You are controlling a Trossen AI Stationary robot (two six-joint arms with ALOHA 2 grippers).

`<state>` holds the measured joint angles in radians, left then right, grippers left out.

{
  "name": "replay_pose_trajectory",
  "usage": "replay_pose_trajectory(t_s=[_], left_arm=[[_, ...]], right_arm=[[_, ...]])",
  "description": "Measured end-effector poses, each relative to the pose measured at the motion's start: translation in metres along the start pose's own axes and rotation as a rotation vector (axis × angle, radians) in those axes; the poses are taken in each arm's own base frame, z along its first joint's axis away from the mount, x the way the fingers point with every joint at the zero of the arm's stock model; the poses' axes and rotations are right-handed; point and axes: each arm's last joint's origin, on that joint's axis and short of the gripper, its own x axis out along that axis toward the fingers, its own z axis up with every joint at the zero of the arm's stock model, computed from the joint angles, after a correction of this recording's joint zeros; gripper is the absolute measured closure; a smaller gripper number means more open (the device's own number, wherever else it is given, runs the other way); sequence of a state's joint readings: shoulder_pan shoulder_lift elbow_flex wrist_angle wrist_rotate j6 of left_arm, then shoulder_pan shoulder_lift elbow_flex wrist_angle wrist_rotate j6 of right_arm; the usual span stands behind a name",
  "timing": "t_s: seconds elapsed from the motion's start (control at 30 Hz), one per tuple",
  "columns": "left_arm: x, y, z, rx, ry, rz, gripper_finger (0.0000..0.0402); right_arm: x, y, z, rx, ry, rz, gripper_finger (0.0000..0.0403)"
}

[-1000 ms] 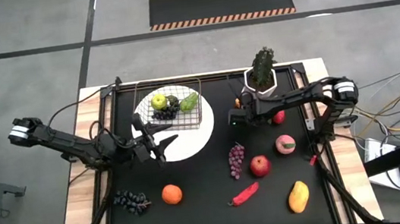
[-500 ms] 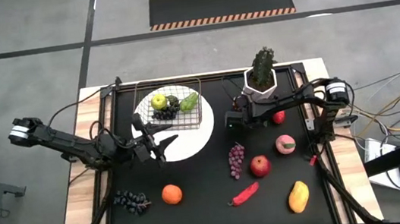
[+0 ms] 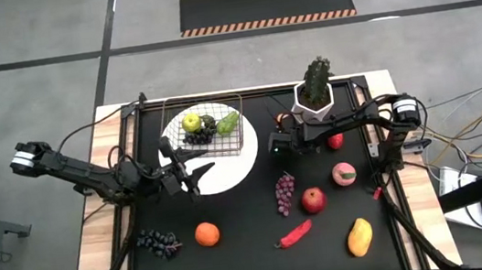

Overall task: Build produce basket
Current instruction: Put the top left mango in the gold wire basket

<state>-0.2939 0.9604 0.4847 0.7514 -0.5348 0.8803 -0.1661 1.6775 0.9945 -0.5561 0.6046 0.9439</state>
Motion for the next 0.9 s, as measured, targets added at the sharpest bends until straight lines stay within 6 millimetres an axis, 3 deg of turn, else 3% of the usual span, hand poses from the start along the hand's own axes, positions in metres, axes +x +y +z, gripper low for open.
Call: replay_pose_trajectory(t_s=[0.3,0.47,0.57,0.7,0.9], left_arm=[[0.000,0.000,0.000,0.000,0.000,0.000,0.0240],[0.000,0.000,0.000,-0.003,0.000,0.000,0.0240],[0.000,0.000,0.000,-0.011,-0.001,-0.002,0.0240],[0.001,-0.003,-0.001,-0.029,0.004,-0.012,0.0240],[0.002,-0.008,0.001,-0.077,-0.114,-0.152,0.0240]], right_arm=[[-0.001,0.001,0.001,-0.019,-0.006,0.013,0.0270],[-0.013,0.001,0.002,-0.068,-0.003,0.063,0.0282],[-0.036,0.000,0.004,-0.110,-0.041,0.131,0.0278],[-0.084,-0.004,0.001,-0.175,-0.123,0.272,0.0277],[-0.167,-0.015,-0.026,-0.354,-0.307,0.518,0.0276]])
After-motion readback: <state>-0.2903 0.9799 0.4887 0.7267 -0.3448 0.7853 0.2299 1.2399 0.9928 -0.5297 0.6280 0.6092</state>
